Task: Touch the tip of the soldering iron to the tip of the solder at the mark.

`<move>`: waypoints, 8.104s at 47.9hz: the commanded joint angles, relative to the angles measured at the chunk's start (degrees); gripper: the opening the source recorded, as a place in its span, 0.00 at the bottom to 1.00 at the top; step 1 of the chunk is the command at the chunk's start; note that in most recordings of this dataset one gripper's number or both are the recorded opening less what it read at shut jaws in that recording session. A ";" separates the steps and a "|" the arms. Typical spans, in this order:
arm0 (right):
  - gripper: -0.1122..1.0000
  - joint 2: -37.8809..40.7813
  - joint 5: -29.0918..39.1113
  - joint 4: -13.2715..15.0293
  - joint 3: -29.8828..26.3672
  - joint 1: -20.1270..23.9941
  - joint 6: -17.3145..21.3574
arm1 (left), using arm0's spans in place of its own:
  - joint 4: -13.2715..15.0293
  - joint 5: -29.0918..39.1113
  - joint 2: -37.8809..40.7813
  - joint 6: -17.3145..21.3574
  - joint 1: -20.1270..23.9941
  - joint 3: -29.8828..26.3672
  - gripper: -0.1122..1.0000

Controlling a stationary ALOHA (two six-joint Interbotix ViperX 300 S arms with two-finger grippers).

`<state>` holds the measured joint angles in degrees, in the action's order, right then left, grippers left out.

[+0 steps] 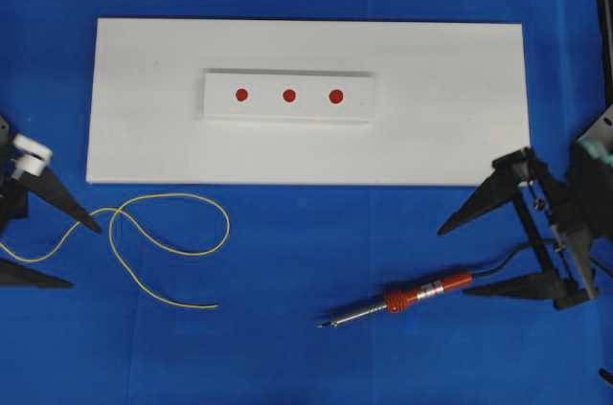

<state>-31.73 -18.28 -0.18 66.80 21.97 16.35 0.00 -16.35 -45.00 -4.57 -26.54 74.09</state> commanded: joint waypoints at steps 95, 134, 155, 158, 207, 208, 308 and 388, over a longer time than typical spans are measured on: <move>0.16 39.73 -28.74 -9.93 -2.37 8.09 -1.67 | 0.09 -24.52 44.91 0.35 -4.57 -7.29 0.12; 0.16 13.36 17.31 -9.14 -12.74 -2.02 -2.99 | 0.09 15.03 20.65 -1.67 0.88 -18.11 0.12; 0.16 12.13 32.96 -2.81 -18.46 -22.59 -2.81 | 0.00 30.94 22.59 -10.99 23.82 -22.85 0.12; 0.16 12.13 34.80 -2.29 -19.16 -25.22 -2.72 | 0.00 32.34 23.12 -11.07 25.93 -23.55 0.12; 0.16 12.92 40.78 0.18 -22.15 -32.43 -2.55 | -0.18 42.28 34.01 -10.99 33.93 -33.49 0.12; 0.16 12.92 40.78 0.18 -22.15 -32.52 -2.55 | -0.18 42.10 34.37 -10.99 33.93 -33.49 0.12; 0.16 34.45 46.93 4.13 -40.87 -30.50 -3.34 | -0.18 42.28 36.47 -11.07 34.28 -33.31 0.12; 0.16 35.86 46.93 4.48 -41.22 -30.06 -3.08 | -0.18 45.00 37.35 -10.99 34.28 -35.24 0.12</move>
<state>4.92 28.92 4.22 27.07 -8.35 13.10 0.00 28.83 -7.12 -15.47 7.73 40.08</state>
